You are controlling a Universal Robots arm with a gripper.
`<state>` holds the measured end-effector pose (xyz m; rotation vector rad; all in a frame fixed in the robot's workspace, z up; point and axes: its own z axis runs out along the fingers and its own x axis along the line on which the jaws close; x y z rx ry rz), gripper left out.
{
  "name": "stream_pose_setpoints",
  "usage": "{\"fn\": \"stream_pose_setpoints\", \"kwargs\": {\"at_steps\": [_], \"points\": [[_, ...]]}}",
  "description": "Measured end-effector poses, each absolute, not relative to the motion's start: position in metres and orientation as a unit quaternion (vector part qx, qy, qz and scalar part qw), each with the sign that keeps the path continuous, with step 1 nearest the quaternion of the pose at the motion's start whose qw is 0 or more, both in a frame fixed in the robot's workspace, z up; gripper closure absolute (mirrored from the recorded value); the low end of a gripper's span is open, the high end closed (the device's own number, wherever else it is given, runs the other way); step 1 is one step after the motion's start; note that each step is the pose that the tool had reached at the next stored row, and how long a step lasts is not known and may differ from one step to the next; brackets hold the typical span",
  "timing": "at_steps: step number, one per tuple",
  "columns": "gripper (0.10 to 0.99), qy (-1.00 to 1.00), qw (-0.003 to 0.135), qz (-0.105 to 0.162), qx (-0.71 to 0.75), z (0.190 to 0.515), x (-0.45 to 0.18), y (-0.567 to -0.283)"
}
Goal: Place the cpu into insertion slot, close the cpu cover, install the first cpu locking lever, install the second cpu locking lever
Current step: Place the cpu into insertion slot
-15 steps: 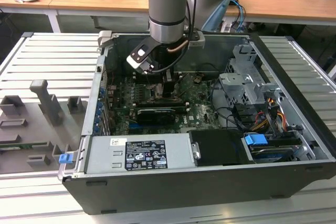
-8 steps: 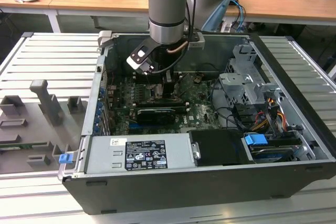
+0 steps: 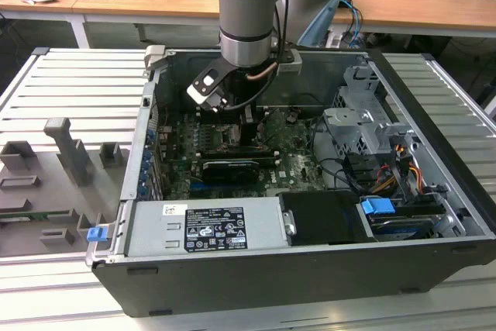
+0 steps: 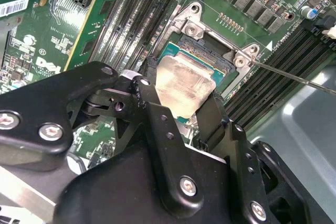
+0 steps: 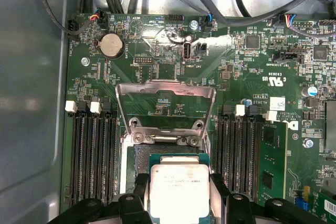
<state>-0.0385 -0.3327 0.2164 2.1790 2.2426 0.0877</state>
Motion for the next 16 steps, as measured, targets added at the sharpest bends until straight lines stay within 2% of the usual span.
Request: {"fn": "stream_pose_setpoints", "kwargs": {"at_steps": [16], "points": [[0.545, 0.712, 0.007, 0.028, 0.702, 0.2084, -0.0391, -0.3282]]}}
